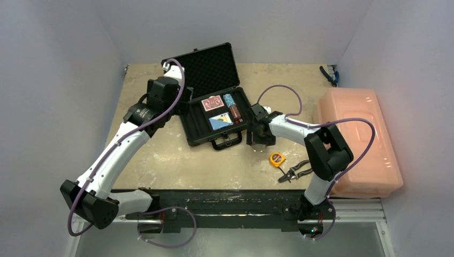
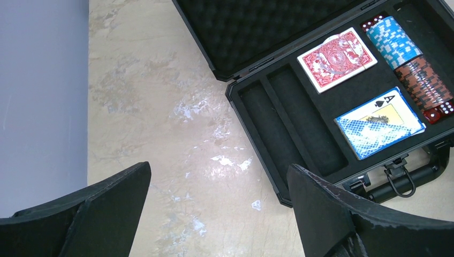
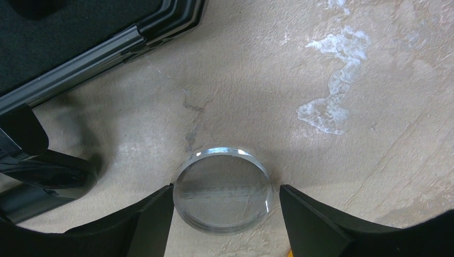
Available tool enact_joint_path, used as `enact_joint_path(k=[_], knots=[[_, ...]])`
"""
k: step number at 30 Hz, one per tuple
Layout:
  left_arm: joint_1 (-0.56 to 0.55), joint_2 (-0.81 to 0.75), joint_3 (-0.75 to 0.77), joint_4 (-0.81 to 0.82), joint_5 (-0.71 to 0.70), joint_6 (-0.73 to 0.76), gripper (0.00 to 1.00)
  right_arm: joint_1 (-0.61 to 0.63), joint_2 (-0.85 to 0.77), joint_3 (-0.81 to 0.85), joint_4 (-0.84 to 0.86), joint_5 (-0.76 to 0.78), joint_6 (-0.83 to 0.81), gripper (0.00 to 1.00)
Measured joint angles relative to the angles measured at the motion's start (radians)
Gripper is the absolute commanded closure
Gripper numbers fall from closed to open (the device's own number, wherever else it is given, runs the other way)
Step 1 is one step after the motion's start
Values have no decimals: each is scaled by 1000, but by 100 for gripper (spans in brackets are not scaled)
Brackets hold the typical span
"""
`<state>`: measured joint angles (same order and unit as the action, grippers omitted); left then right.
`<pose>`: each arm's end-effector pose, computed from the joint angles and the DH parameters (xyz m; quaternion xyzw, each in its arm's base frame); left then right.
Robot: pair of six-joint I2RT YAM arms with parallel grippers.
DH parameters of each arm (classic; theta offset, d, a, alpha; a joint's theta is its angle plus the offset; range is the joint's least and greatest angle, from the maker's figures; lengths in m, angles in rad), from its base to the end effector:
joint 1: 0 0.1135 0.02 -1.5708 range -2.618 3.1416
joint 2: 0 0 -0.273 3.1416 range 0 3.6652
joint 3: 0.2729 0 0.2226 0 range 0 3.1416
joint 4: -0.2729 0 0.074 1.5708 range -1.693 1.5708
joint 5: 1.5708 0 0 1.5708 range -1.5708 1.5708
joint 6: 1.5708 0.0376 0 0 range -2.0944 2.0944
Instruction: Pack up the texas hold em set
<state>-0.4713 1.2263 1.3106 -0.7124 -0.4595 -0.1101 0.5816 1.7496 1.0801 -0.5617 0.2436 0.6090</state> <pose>0.2067 -0.0866 0.3850 0.0541 0.8720 0.0677 0.4818 0.2646 0.1631 0.1920 0.0339 0.9779 -0.0051 0.2060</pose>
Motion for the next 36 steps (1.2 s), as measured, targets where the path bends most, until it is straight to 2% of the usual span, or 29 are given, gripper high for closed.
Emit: enact_joint_path(k=[15,20,32,36], knots=[[0,0,0,0,3,2,0,0,11,6,1,-1,0,32],[0,0,0,0,3,2,1,0,11,6,1,-2,-1,37],[0,0,0,0,6,2,1,0,10,6,0,-3,-4,53],[0,0,0,-1,6,2,1,0,8,6,0,-3,-7,66]])
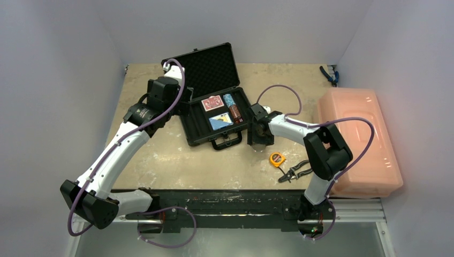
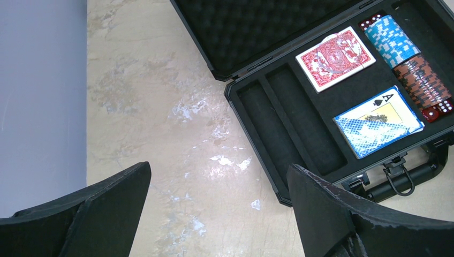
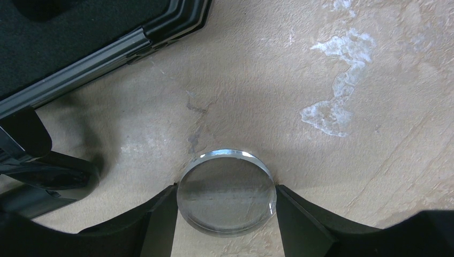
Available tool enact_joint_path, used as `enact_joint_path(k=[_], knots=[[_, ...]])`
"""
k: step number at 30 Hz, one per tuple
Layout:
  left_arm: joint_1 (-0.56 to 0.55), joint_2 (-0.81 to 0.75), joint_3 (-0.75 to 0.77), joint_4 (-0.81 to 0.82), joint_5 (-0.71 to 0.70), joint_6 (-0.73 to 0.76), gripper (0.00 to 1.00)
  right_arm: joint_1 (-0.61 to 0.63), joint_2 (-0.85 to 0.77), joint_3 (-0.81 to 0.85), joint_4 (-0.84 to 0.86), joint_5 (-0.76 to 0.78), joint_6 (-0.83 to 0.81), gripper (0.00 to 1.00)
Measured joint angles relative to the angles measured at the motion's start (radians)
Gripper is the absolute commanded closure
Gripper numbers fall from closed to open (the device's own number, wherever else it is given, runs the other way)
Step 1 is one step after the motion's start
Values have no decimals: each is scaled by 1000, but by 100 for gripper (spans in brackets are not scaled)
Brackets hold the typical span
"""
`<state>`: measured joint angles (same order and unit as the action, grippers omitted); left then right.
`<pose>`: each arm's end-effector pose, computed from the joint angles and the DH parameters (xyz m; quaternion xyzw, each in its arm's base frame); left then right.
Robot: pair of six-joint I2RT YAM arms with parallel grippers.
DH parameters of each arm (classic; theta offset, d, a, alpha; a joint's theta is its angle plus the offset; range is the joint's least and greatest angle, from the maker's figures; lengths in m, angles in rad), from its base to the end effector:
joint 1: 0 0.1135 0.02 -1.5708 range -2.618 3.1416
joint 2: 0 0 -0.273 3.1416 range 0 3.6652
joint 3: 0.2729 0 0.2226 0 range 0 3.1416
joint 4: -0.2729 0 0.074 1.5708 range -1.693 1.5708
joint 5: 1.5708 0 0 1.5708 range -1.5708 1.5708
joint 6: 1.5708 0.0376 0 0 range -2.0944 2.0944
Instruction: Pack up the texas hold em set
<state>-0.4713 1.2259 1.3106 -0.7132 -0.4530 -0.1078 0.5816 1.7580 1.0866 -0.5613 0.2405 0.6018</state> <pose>0.2065 -0.0868 0.3850 0.0567 0.8724 0.0655 0.4810 0.2661 0.1643 0.1911 0.0301 0.9784 -0.0050 0.2046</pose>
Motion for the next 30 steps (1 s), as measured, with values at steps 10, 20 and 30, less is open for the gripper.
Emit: enact_joint_path(k=[10,20,30], knots=[[0,0,0,0,2,0,1,0,-49,-5,14,-29,-23,100],[0,0,0,-1,3,0,1,0,-103,-8,15,-31,-45,100],[0,0,0,-2,3,0,2,0,-202,-19,20,-22,-56,100]])
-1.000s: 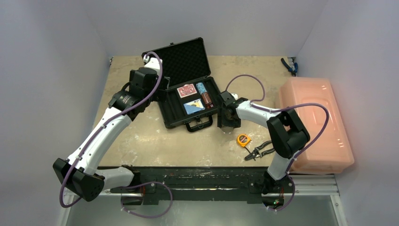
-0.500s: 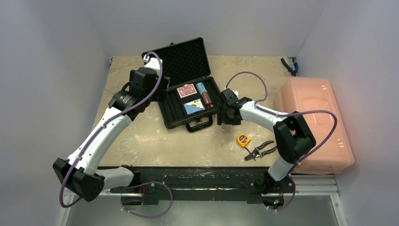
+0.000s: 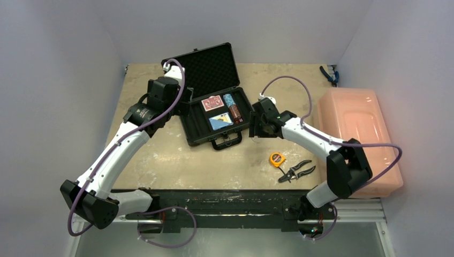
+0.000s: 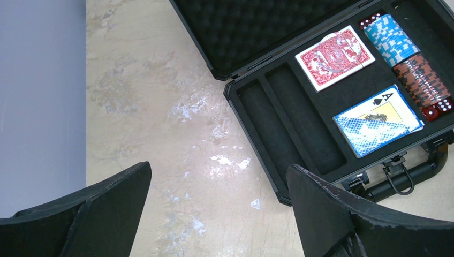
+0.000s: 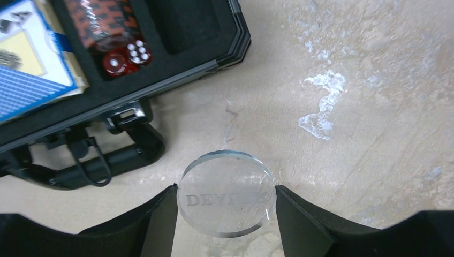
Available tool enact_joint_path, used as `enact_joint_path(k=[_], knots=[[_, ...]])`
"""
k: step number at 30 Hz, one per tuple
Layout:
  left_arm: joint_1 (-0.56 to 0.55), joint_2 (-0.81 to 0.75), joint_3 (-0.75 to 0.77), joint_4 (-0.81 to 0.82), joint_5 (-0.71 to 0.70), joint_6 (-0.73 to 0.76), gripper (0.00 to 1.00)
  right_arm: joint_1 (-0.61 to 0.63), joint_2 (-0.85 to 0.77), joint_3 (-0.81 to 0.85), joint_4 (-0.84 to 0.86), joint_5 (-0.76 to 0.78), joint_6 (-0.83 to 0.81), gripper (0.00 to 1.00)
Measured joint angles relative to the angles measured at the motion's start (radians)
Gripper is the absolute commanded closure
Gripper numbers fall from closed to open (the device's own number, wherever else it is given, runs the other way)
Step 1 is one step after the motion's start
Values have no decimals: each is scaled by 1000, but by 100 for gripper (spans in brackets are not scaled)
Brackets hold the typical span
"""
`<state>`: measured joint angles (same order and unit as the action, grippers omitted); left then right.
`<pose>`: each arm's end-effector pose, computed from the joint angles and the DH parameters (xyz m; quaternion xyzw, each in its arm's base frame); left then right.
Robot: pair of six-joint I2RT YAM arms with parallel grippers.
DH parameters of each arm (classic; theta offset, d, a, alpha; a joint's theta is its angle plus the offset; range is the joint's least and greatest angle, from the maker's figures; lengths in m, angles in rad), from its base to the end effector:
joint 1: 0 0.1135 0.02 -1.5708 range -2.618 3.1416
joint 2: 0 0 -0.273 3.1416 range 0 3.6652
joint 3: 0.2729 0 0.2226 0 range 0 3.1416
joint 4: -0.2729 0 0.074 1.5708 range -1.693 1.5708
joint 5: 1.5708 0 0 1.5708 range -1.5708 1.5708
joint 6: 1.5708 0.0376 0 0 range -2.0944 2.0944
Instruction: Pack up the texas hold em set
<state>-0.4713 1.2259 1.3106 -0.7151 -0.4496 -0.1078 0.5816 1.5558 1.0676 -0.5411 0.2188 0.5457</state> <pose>0.2064 -0.0869 0.3848 0.0578 0.8730 0.0643 0.4800 0.2472 0.1527 0.2440 0.0120 0.9582 0.0531 0.2809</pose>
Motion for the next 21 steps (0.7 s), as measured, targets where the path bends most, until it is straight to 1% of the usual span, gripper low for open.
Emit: enact_joint_path(k=[5,11,15,21], knots=[[0,0,0,0,0,0,2,0,-111,-4,28,18,-5,100],[0,0,0,0,0,0,2,0,-183,-4,65,55,-18,100],[0,-3,0,0,0,0,2,0,-206,9,89,56,-34,100],[0,-12,0,0,-1,0,3,0,-193,66,117,42,-54,100]])
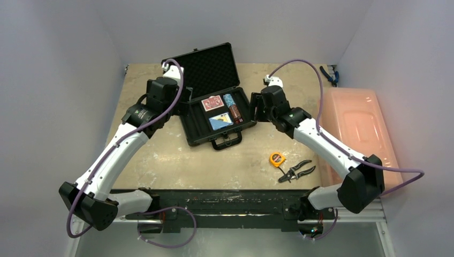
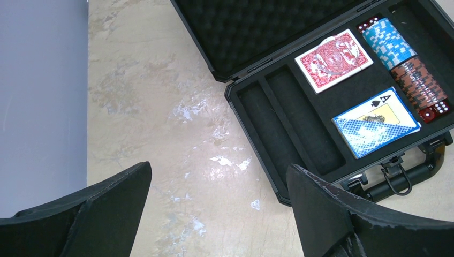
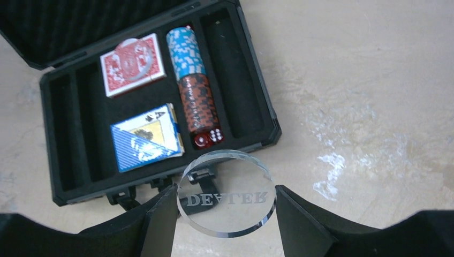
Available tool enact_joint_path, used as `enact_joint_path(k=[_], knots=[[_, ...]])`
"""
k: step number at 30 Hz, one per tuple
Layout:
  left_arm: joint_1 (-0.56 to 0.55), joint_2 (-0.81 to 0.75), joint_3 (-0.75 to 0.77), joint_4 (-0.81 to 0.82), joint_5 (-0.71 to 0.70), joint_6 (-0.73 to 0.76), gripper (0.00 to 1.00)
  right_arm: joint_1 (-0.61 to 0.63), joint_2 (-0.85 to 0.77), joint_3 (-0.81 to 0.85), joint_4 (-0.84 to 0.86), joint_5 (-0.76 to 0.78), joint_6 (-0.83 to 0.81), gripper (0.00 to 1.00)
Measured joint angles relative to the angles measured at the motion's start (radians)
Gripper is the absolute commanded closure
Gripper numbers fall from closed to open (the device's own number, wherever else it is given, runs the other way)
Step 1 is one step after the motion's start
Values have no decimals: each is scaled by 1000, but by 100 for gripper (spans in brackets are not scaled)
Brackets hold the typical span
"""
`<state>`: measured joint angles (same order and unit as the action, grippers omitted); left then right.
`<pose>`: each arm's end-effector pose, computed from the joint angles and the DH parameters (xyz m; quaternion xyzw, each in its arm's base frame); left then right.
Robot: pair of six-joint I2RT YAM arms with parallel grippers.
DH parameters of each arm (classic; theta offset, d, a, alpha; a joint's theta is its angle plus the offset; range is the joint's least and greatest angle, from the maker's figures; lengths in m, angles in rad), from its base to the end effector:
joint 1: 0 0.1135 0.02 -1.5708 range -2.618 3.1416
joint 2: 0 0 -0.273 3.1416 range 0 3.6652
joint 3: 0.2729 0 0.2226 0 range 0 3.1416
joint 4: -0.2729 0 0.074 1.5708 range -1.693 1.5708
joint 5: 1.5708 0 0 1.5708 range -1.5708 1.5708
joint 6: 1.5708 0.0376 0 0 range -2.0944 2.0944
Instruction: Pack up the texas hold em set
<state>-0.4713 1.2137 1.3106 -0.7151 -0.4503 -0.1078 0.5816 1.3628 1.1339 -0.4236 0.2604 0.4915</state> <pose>0.2035 -0.0853 0.3872 0.0559 0.8705 0.0625 0.4850 0.2340 0.1423 0.3234 0.0175 0.8905 0.1246 0.4372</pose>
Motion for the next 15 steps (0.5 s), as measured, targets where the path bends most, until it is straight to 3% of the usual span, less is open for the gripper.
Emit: enact_joint_path(k=[15], knots=[[0,-16,0,0,-8,-2,3,19,213,243,5,-77,-32,100]])
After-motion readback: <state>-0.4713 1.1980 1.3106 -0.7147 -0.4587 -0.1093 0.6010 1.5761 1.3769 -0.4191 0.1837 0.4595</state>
